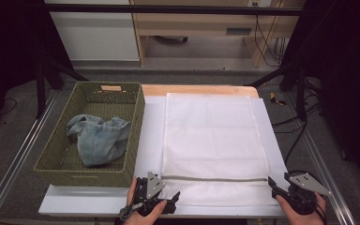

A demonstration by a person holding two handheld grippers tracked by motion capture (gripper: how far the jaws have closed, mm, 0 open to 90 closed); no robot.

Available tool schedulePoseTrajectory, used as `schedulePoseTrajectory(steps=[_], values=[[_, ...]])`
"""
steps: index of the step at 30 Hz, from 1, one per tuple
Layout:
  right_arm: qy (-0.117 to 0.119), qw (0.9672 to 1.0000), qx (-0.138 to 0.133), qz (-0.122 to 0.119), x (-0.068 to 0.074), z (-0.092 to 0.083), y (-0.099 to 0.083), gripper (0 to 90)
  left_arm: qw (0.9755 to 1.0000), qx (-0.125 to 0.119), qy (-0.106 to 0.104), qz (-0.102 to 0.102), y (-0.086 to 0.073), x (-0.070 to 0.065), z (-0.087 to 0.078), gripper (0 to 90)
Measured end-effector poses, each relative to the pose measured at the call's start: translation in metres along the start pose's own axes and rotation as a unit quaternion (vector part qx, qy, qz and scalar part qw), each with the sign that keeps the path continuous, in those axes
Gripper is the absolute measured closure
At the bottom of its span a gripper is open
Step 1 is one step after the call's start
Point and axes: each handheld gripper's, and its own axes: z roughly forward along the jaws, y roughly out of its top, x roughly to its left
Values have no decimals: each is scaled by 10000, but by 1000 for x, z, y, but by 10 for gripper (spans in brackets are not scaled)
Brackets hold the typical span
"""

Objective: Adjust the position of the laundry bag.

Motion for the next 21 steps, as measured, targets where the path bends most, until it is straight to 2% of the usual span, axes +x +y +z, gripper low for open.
schedulePoseTrajectory(steps=[13,21], values=[[-27,9999,-133,102,-3,-6,0,444,10000,-69,-33,-16,2,1,-2,74],[-60,9998,-176,80,-4,-8,0,461,9999,-94,27,22,3,0,-4,91]])
